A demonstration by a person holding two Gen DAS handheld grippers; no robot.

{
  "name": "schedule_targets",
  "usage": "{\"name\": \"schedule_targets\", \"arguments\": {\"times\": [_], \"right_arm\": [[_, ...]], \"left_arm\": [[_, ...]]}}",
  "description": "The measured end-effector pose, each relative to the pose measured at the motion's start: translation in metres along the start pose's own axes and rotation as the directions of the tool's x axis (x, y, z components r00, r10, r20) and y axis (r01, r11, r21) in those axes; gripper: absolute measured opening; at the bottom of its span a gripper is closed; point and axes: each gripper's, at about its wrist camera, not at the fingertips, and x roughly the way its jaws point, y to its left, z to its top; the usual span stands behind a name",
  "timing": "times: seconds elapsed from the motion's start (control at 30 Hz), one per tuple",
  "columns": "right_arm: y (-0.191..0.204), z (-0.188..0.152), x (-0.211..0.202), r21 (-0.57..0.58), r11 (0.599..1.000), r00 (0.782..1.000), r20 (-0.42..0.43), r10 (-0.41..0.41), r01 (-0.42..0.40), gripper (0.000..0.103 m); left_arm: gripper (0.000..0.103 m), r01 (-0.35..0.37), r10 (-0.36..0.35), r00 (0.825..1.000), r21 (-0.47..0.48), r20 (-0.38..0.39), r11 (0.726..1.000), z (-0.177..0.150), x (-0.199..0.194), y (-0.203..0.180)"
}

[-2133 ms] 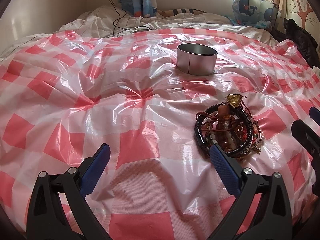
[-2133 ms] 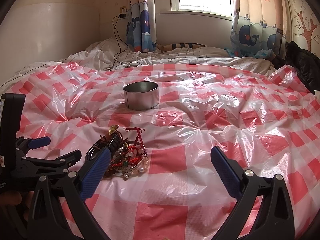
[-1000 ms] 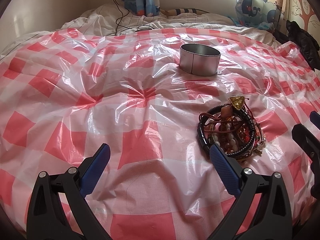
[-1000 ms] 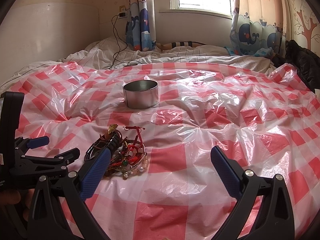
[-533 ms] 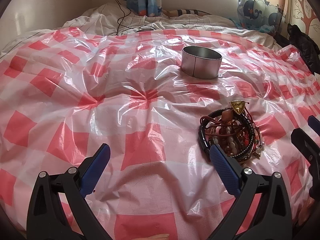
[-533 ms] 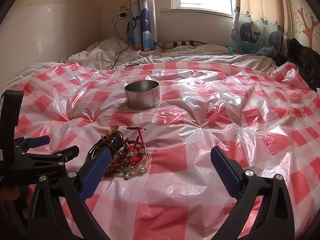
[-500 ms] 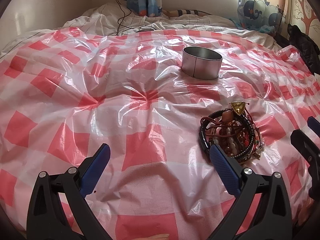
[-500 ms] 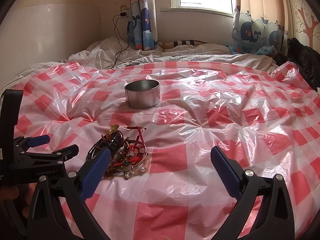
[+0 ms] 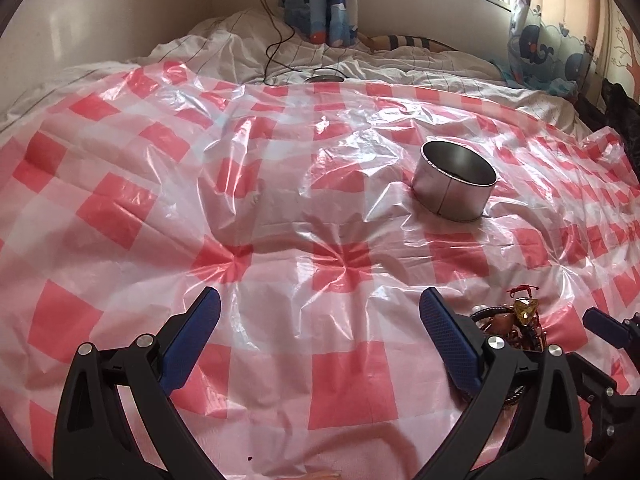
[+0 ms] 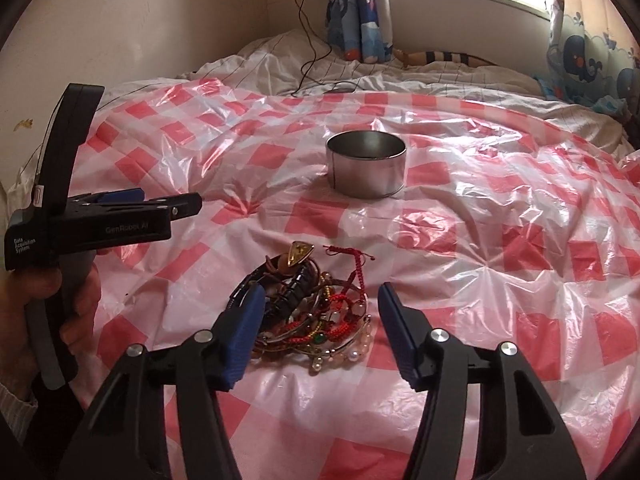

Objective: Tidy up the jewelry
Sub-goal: 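Move the right gripper onto the pile and close on the black braided bracelet, then lift the black braided bracelet with the right gripper while the left gripper moves to the pile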

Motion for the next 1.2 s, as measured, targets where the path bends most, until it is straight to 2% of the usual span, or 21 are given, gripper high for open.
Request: {"name": "schedule_targets", "arguments": {"times": [0.07,0.17,0.27,0.47,0.53,0.7,0.8,0.83,0.97,1.07,1.1,1.13,1.2], "right_arm": [[0.001,0.003,0.006,0.021,0.999,0.999,-0.017,0.047,-0.047,0.056],[0.004,0.003,0.009,0.059,0.993,0.993,-0.037,0.109,-0.106,0.056],[0.009,-0.001,0.015,0.062,0.990,0.990,-0.062,0.128,-0.124,0.056],[0.016,-0.003,0.026,0.059,0.991,0.989,-0.079,0.127,-0.123,0.038],[0.015,-0.003,0.026,0.067,0.989,0.989,-0.065,0.134,-0.129,0.025],[0.011,-0.007,0.020,0.066,0.992,0.994,-0.013,0.110,-0.109,0.012],[0.010,-0.006,0.012,0.060,0.991,0.993,0.022,0.118,-0.119,0.011],[0.009,-0.005,0.009,0.060,0.990,0.992,0.038,0.123,-0.125,0.002],[0.004,-0.004,0.001,0.065,0.989,0.989,0.068,0.131,-0.136,0.000],[0.005,-0.008,0.010,0.057,0.988,0.989,0.016,0.145,-0.145,0.001],[0.005,-0.010,0.013,0.065,0.988,0.990,0.007,0.143,-0.143,0.001],[0.005,-0.011,0.015,0.074,0.987,0.989,0.001,0.146,-0.146,0.024],[0.005,-0.012,0.013,0.100,0.985,0.990,0.028,0.135,-0.137,0.076]], "left_arm": [[0.096,-0.010,0.010,1.000,-0.006,-0.013,1.000,-0.001,0.001,0.004],[0.096,-0.006,0.006,1.000,-0.016,0.012,1.000,-0.001,-0.005,0.007],[0.096,0.020,-0.020,1.000,-0.023,0.021,1.000,0.000,-0.008,0.006],[0.096,0.042,-0.041,0.999,-0.012,0.028,0.999,-0.001,-0.011,0.004],[0.096,0.046,-0.046,0.999,-0.016,0.028,0.999,-0.001,-0.011,0.004],[0.096,0.048,-0.047,0.999,-0.020,0.027,0.999,-0.001,-0.011,0.006],[0.096,0.047,-0.046,0.999,-0.016,0.028,0.999,-0.001,-0.011,0.006],[0.096,0.045,-0.044,0.999,-0.016,0.029,0.999,-0.002,-0.011,0.005],[0.096,0.044,-0.043,0.999,-0.020,0.025,0.999,-0.001,-0.010,0.006],[0.096,0.053,-0.053,0.998,-0.031,0.016,0.998,-0.002,-0.008,0.007],[0.096,0.055,-0.055,0.998,-0.034,0.014,0.998,-0.002,-0.007,0.008],[0.096,0.056,-0.056,0.998,-0.034,0.013,0.998,-0.002,-0.007,0.008],[0.096,0.060,-0.060,0.998,-0.035,0.013,0.998,-0.002,-0.007,0.008]]}}
